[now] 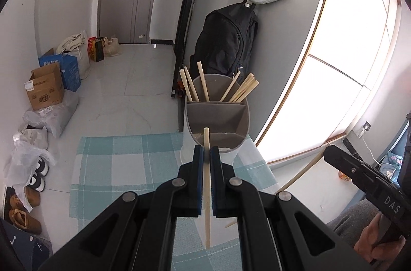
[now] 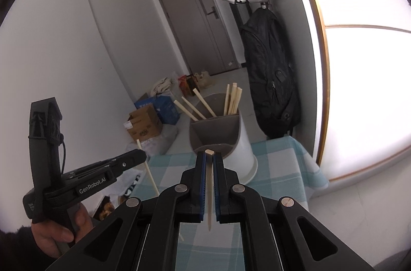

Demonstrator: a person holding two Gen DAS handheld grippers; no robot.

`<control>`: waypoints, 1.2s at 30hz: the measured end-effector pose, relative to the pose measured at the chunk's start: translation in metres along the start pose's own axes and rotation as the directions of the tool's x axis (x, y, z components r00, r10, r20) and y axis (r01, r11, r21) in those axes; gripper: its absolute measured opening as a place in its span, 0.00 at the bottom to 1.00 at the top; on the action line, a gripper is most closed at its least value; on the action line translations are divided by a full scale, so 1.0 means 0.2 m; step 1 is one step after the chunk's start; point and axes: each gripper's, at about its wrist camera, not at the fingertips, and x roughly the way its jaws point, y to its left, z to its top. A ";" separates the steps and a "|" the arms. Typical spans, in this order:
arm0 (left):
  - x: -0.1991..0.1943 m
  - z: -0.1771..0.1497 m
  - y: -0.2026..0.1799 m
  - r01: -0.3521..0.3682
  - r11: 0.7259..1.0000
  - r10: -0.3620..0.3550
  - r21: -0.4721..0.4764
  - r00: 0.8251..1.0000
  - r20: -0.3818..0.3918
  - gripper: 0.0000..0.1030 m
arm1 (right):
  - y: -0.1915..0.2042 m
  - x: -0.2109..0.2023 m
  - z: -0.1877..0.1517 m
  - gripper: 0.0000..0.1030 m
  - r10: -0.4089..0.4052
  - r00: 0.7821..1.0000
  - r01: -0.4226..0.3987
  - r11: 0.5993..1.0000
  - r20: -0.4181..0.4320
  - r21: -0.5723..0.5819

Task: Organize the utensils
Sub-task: 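Raise both chopsticks over the white holder and open both tools to drop them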

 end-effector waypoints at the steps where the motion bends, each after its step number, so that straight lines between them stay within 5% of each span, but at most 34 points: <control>1: -0.01 0.02 -0.01 0.009 1.000 -0.009 0.005 1.000 0.000 0.01 | 0.01 0.00 0.01 0.04 0.002 1.000 -0.002 1.000 -0.001 -0.004; 10: -0.14 0.16 -0.05 0.066 0.998 -0.064 -0.015 0.994 0.084 0.01 | 0.04 -0.01 0.16 0.04 0.020 1.000 -0.020 1.000 -0.002 -0.011; 23: -0.19 0.47 -0.10 0.030 0.998 -0.037 0.054 0.991 0.127 0.01 | 0.05 0.01 0.53 0.04 0.040 0.999 -0.039 0.998 0.026 -0.049; 36: -0.03 0.73 -0.09 0.006 0.997 -0.015 0.074 0.993 0.116 0.01 | 0.04 0.13 0.89 0.04 0.048 0.996 -0.042 0.996 0.073 -0.081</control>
